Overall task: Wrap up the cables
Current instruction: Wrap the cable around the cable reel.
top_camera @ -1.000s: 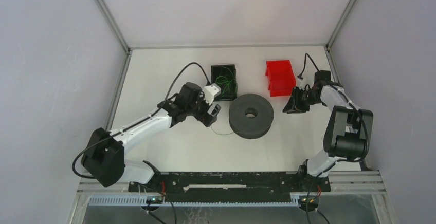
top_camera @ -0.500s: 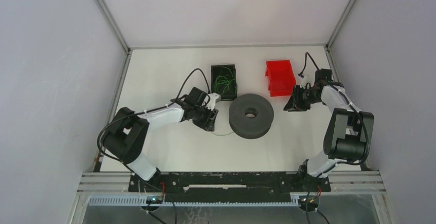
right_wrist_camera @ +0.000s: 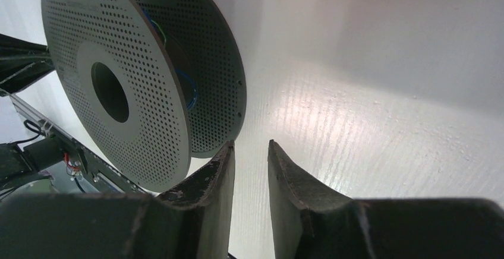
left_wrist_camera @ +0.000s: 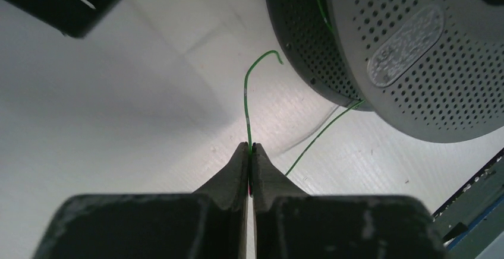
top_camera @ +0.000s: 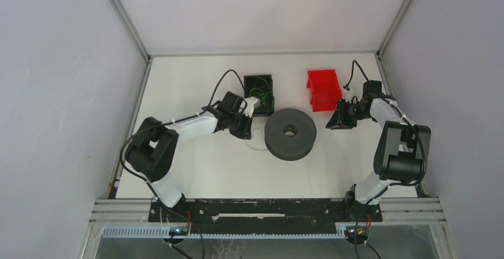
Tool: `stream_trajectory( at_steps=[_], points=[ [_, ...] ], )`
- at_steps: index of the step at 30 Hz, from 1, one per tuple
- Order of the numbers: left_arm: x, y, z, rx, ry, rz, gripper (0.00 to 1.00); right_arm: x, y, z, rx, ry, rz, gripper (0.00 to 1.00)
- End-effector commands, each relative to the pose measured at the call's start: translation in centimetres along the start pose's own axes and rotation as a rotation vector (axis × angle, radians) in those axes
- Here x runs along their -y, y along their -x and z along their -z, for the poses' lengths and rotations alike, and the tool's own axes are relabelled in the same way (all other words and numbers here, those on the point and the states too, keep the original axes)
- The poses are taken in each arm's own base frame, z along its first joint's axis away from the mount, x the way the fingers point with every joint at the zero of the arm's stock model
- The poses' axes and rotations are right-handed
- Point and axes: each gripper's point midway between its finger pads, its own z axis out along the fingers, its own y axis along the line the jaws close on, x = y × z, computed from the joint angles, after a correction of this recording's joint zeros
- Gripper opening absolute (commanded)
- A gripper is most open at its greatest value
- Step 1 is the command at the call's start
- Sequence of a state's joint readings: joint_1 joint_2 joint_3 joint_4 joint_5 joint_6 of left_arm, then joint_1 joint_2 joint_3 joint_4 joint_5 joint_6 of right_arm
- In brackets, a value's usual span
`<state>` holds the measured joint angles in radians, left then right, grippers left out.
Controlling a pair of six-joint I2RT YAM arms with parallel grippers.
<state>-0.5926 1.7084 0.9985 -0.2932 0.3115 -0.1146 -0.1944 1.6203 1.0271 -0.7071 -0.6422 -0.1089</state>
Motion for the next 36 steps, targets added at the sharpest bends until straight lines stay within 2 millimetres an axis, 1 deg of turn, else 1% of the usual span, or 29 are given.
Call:
stream_trajectory(
  at_steps=[1, 5, 11, 14, 18, 23, 27, 31, 32, 36],
  points=[
    [0.9, 5.9, 1.9, 0.152, -0.023, -0.092, 0.02, -1.0, 1.3, 0.3, 0.042, 0.049, 0.03, 0.34],
    [1.2, 8.2, 2.9, 0.187, -0.021, -0.159, 0.0, -2.0, 1.5, 0.4, 0.051, 0.094, 0.053, 0.33],
    [0.7, 10.8, 2.9, 0.203, 0.021, -0.163, 0.0, -4.4, 1.8, 0.8, 0.075, 0.121, 0.125, 0.37],
    [0.8, 11.5, 2.6, 0.207, 0.013, -0.176, 0.0, -5.5, 2.4, 1.2, 0.11, 0.11, 0.174, 0.46],
    [1.1, 12.7, 2.7, 0.215, -0.003, -0.225, 0.0, -6.8, 2.8, 0.9, 0.137, 0.053, 0.276, 0.52],
    [1.2, 14.6, 3.0, 0.23, 0.004, -0.273, 0.0, -7.2, 2.8, -0.3, 0.133, -0.062, 0.383, 0.55],
    [1.2, 15.7, 2.9, 0.227, 0.009, -0.288, 0.0, -7.2, 2.3, -1.4, 0.104, -0.092, 0.411, 0.55],
    [1.4, 16.6, 2.2, 0.222, 0.007, -0.305, 0.0, -7.3, 1.8, -2.4, 0.071, -0.094, 0.414, 0.55],
    [1.4, 16.6, 1.9, 0.216, 0.005, -0.306, 0.0, -7.2, 1.7, -2.7, 0.068, -0.109, 0.419, 0.55],
    [2.2, 17.7, 1.1, 0.223, 0.001, -0.349, 0.0, -6.8, 1.9, -3.2, 0.073, -0.202, 0.453, 0.56]
  ],
)
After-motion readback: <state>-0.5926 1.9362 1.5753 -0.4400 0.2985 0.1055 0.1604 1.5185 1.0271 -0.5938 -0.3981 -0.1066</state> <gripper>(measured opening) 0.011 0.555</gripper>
